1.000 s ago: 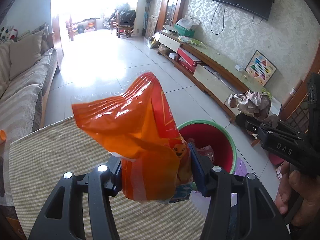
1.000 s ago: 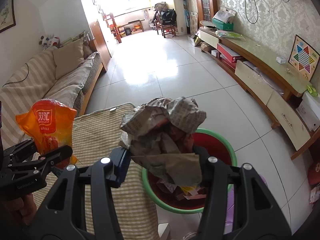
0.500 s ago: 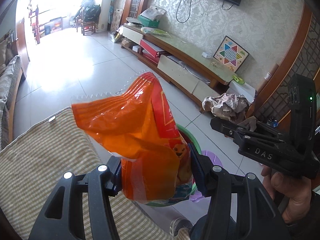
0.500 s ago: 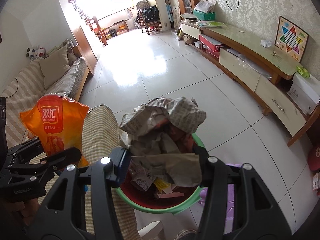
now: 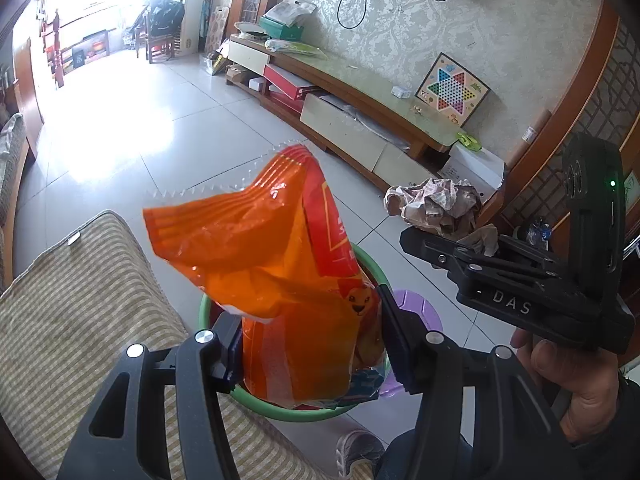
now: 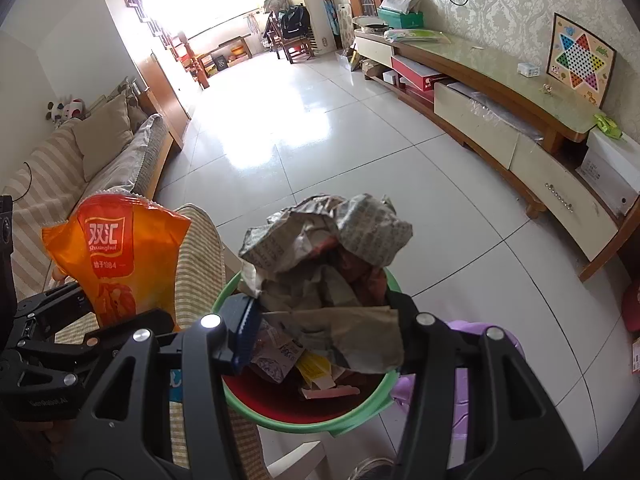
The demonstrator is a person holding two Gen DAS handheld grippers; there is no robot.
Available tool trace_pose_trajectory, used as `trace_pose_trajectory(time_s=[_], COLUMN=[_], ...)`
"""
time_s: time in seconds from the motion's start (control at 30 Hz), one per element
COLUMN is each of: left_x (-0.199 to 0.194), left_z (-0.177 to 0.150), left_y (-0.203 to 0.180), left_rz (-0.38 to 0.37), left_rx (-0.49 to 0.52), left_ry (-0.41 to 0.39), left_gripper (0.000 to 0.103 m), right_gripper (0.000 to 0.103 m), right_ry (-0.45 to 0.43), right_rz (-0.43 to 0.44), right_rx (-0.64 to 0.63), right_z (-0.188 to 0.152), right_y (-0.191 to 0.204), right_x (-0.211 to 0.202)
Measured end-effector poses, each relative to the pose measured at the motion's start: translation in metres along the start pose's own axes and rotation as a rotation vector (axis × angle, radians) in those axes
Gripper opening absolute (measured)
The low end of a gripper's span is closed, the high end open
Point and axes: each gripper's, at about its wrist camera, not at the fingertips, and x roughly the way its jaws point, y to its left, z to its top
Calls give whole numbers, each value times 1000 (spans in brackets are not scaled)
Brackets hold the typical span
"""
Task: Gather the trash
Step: 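Carry the orange bag and crumpled newspaper over the red bin, then open both tools to drop the bag and newspaper into the bin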
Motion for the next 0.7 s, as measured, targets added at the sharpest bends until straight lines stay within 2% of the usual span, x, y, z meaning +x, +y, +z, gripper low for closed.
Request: trace_pose_trajectory(time_s=[0.53,0.67,0.7], left_x=[17,19,19], left_z=[3,4,4], left_y=[6,7,7], left_rz=[-27,-30,-31], left_rx=[4,-1,0], left_ry=[24,21,18], left_gripper=[53,59,66], right_gripper=[50,54,55], right_ry=[26,28,29], right_rz=[25,19,18], right_rx=[-25,-32,-33], right_z=[8,10,10], right_y=[9,11,12], right_x=[20,23,23])
